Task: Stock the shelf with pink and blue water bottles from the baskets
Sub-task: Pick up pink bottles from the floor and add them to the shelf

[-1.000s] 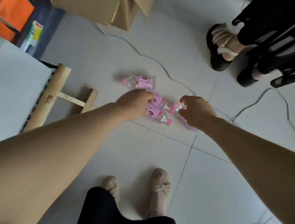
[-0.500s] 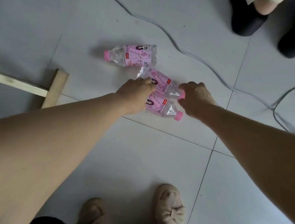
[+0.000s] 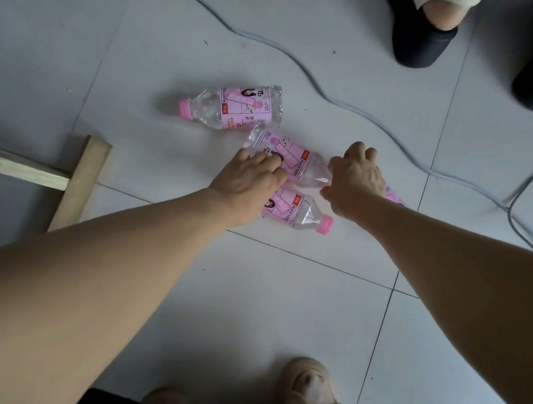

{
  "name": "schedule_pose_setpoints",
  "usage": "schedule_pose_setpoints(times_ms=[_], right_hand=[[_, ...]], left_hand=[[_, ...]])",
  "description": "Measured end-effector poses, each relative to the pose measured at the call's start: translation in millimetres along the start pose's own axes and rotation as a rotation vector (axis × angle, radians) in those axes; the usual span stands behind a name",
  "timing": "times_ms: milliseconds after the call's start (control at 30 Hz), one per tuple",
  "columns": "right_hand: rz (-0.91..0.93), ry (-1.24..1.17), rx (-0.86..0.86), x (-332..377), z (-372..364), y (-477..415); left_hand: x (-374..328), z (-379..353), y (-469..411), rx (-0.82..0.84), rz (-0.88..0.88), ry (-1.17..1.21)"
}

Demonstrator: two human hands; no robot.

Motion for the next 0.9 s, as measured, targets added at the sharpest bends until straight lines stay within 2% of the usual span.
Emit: schedule_pose_setpoints(times_ms=[100,267,433,667,900], right_hand=[[0.019,-0.028,0.043,1,12,6],[-0.069,-0.359,0.094,20,41,26],[-0.001,-0.301,0.039,65,101,55],[0.106,-0.243,-0.049,106,232,117],[0.301,-0.19,-0.258,172,446,204]], left_hand=[[2,2,9,0.027,0.037,-0.017],[27,26,45,0.082,0.161,0.029],[50,87,88,0.074,0.257,0.056],[63,232,143,-0.027,0.376,0.066],[77,431,243,-0.165,0.608,0.186]])
Point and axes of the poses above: each hand's wrist, its own y-axis away from the middle knuckle, its own z-axis out of the back of the hand, x = y × z, the point moved 4 cm from there along -y, towards the middle knuckle, and after that the axes turned 5 degrees about -x, right-handed, at the moved point
